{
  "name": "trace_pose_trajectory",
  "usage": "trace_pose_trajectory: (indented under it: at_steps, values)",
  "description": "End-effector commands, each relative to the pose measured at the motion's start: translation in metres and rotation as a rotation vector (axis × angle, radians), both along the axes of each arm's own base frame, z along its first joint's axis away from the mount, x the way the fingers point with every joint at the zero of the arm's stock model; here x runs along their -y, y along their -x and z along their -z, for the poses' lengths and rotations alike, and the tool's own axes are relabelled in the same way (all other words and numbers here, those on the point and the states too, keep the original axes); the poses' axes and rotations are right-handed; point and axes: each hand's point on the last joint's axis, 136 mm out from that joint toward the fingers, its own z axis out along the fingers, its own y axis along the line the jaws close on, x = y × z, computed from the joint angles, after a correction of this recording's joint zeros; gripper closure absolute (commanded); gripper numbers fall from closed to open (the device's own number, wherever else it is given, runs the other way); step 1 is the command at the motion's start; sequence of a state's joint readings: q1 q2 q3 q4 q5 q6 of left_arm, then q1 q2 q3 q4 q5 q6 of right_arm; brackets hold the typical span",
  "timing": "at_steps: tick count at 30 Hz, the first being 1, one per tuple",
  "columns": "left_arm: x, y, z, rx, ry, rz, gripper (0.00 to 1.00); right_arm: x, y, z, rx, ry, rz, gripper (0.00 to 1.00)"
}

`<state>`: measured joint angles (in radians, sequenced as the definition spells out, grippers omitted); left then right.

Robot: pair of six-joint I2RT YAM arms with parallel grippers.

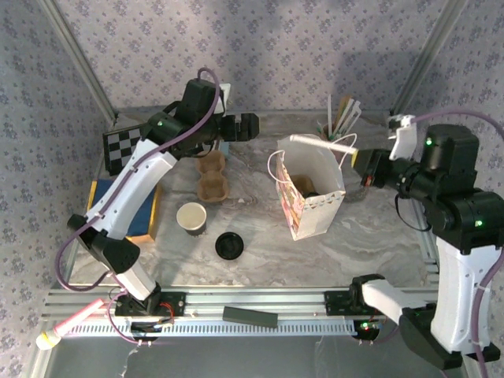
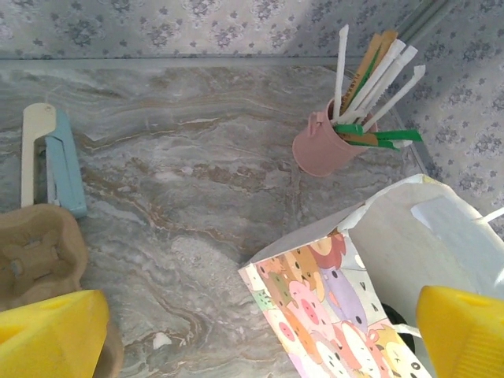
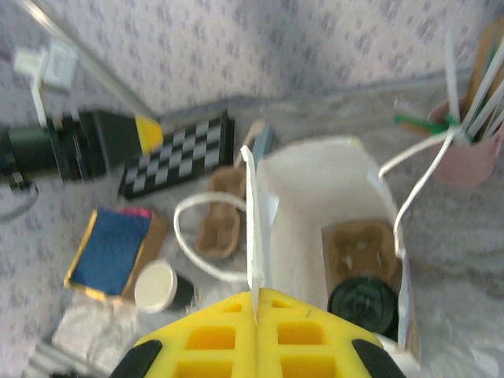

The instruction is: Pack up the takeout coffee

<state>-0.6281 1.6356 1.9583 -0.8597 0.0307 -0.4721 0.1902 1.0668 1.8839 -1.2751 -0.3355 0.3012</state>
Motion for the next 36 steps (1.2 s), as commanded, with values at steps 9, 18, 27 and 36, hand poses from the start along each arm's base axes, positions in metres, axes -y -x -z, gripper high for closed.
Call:
trace_pose_trajectory:
  at_steps: [9,18,27,36]
  values:
    - [-0.03,0.019,-0.014,0.051,0.029,-0.058,0.0,-0.021,-0.027,0.075,-0.141,0.411,-0.013,1.0]
    - [-0.046,0.033,-0.006,0.047,0.031,-0.092,0.0,-0.051,-0.067,0.106,-0.174,0.448,-0.054,1.0]
    - [-0.058,0.04,-0.005,0.045,0.023,-0.117,0.0,-0.068,-0.099,0.146,-0.256,0.433,-0.094,0.7]
    - [-0.069,0.038,0.004,0.023,0.007,-0.148,0.0,-0.061,-0.097,0.124,-0.221,0.439,-0.08,0.3]
